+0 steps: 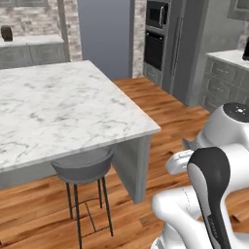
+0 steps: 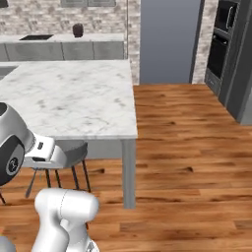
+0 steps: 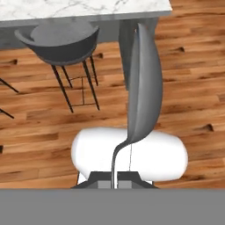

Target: Take the fork and place it on the left side of the plate. Then take the spoon and place it on the right side of the plate. Make sure they're directly next to the plate.

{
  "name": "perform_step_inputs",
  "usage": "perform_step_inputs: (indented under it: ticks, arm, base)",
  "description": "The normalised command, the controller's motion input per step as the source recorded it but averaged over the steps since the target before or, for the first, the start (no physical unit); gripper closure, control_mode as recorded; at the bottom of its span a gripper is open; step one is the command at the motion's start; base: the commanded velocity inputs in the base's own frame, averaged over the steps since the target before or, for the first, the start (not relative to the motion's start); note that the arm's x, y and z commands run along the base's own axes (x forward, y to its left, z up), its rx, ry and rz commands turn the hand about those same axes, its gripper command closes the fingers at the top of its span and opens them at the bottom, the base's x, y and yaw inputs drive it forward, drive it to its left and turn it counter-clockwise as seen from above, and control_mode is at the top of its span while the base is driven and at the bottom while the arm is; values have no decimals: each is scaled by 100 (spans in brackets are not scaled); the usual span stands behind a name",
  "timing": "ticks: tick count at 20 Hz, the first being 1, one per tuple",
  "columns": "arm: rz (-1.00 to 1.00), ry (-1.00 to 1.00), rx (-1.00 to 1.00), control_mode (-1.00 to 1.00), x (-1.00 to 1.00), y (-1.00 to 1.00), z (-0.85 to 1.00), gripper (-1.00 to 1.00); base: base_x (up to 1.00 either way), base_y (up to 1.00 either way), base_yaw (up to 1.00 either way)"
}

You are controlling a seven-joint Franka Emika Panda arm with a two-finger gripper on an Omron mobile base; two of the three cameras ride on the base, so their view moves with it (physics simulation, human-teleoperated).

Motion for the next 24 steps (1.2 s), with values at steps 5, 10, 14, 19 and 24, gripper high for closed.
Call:
perform_step_inputs:
  ticks: [5,10,14,19,24]
  arm:
    - [0,0,0,100,0,0,0,100]
    - [0,0,0,100,0,0,0,100]
    - [0,0,0,100,0,0,0,100]
    - [0,0,0,100,0,0,0,100]
    - [0,0,0,100,0,0,0,100]
  base:
    - [-52,100,14]
    - [-49,100,11]
    - [-46,100,8]
    - [-42,100,6]
    - [-34,100,4]
